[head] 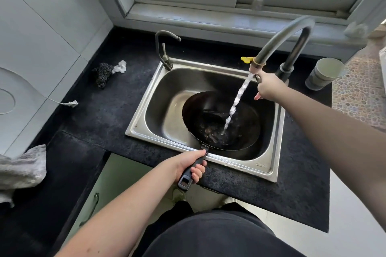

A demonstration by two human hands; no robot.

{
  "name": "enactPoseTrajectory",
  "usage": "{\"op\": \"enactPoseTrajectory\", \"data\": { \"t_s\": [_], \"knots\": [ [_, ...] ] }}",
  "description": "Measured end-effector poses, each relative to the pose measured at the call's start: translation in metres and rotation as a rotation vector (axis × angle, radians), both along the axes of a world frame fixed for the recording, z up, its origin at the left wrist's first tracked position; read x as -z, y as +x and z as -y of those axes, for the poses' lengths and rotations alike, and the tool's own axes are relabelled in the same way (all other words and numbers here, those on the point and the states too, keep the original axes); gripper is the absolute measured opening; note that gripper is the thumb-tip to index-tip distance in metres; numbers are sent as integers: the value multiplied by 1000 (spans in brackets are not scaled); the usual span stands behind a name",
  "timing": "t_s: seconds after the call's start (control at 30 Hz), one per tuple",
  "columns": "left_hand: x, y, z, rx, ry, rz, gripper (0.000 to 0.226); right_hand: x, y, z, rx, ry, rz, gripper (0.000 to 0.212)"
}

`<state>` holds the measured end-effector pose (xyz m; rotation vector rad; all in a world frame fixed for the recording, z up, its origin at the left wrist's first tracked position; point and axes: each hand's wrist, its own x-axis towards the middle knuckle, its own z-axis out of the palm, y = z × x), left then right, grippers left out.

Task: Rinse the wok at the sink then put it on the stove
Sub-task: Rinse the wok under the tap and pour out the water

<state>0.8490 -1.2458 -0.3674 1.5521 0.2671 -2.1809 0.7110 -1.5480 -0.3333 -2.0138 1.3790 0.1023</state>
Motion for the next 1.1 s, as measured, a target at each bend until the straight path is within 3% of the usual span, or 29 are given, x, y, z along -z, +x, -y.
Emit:
{"op": "enactPoseTrajectory", "data": {
  "t_s": [0.13,0.33,0.47,0.67,0.8,0.97,1.1],
  "knots": [
    [0,0,0,0,-7,10,44,-3,-4,-3,97,127,187,76],
    [1,0,-1,-5,0,4,43,26,-28,-69,386,178,461,39],
    [0,-1,-1,-7,1,-8,42,44,-40,-136,432,445,446,31],
    [0,-2,1,18,6,-23,32,46,-38,-207,403,673,455,27],
    [0,-1,-2,-44,-22,-63,24,47,-32,-236,298,754,444,26],
    [6,-1,-21,-363,-113,-282,10,46,-35,-260,289,797,442,26],
    [4,-2,-37,-365,-156,-219,19,44,-42,-269,346,818,470,24]
  ]
}}
